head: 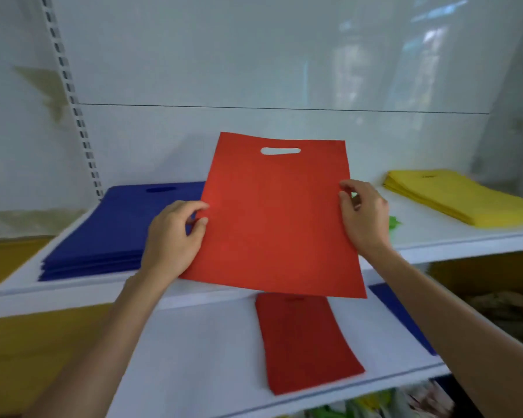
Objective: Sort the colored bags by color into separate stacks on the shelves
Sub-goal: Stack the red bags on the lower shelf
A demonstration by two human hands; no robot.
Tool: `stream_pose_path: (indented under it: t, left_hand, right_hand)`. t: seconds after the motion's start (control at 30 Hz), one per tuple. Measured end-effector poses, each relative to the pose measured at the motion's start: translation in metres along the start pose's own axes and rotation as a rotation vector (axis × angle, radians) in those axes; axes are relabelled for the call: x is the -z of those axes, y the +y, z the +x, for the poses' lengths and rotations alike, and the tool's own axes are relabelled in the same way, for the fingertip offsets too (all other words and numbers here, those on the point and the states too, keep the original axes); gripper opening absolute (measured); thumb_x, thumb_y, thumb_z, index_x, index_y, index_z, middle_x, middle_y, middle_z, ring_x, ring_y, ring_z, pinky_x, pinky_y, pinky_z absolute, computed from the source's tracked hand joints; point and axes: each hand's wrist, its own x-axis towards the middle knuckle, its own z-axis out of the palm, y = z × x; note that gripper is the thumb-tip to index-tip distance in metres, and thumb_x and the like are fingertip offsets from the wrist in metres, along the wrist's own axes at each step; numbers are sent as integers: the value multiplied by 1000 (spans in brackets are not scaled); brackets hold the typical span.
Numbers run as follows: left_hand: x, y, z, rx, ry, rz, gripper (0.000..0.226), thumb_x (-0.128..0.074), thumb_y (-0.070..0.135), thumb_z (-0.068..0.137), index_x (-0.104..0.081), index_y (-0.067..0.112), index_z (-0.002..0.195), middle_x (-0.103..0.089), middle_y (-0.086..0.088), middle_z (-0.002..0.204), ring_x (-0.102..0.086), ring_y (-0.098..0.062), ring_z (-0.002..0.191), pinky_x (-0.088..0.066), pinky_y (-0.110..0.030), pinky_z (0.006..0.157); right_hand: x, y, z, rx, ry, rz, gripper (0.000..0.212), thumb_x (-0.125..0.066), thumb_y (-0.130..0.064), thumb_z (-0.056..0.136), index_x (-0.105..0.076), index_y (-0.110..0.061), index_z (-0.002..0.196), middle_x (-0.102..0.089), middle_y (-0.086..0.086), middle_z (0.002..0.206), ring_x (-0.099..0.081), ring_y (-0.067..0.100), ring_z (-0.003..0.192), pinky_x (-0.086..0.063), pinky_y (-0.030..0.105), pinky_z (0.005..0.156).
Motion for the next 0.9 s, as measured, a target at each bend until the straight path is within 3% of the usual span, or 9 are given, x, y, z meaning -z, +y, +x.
stream_pose_path:
  t: [0.13, 0.23, 0.37, 0.47, 0.53, 0.63, 0.73, 0.9]
  left_hand:
    - [-55, 69, -39, -21, -72, -165, 23, -64, 1, 79, -69, 11, 99, -63, -3, 85, -49, -7, 65, -36, -16, 68]
    - [-100, 109, -88, -43, -136, -260, 24, -60, 10, 76, -70, 10, 97, -65, -4, 85, -51, -7, 67, -37, -12, 68]
    - [-150, 157, -157, 7, -265, -411, 31, -56, 14, 72, -69, 10, 99, -63, -1, 86, -51, -5, 80, -35, -10, 73]
    - [-179, 173, -195, 38, -358, -446, 30, -57, 11, 74, -69, 11, 102, -61, 2, 87, -49, 0, 76, -34, -10, 73]
    - [-197, 173, -218, 80, -434, -429, 28, -61, 5, 78, -68, 11, 104, -62, 0, 90, -49, -2, 74, -33, -8, 72]
    - [-223, 161, -253, 163, -552, -429, 30, -61, -1, 79, -67, 10, 107, -63, -4, 94, -51, -6, 73, -35, -5, 70]
    - [-241, 134, -279, 287, -620, -392, 31, -58, 2, 83, -66, 14, 110, -60, 2, 98, -51, -1, 71, -37, -10, 70]
    - [-264, 70, -280, 420, -575, -308, 25, -61, 2, 83, -69, 13, 104, -65, 0, 93, -55, -1, 70, -41, -8, 67]
  right_hand:
    - [91, 62, -37, -110, -31, -114, 26, -53, -5, 90, -63, -6, 114, -63, 9, 110, -51, 16, 76, -37, 21, 74]
    - [149, 106, -75, -159, -27, -216, 28, -54, -5, 89, -62, -6, 116, -63, 10, 106, -51, 18, 74, -32, 19, 72]
    - [209, 163, -124, -301, -67, -337, 31, -54, -3, 88, -61, -4, 118, -63, 15, 108, -57, 31, 90, -39, 29, 84]
    - [232, 197, -157, -404, -140, -388, 31, -54, -3, 88, -61, -2, 118, -63, 15, 110, -57, 30, 92, -37, 27, 85]
    - [237, 217, -180, -466, -173, -406, 29, -55, -3, 88, -62, -3, 116, -63, 16, 106, -55, 25, 86, -33, 22, 80]
    - [226, 245, -216, -540, -241, -446, 27, -56, -3, 87, -64, -3, 112, -64, 16, 102, -58, 32, 91, -37, 28, 85]
    - [198, 262, -238, -567, -335, -456, 27, -55, -2, 86, -64, -2, 111, -63, 18, 107, -57, 36, 96, -39, 36, 92]
    - [112, 276, -240, -531, -435, -378, 28, -53, -1, 86, -63, 0, 111, -60, 19, 108, -55, 36, 100, -36, 32, 88]
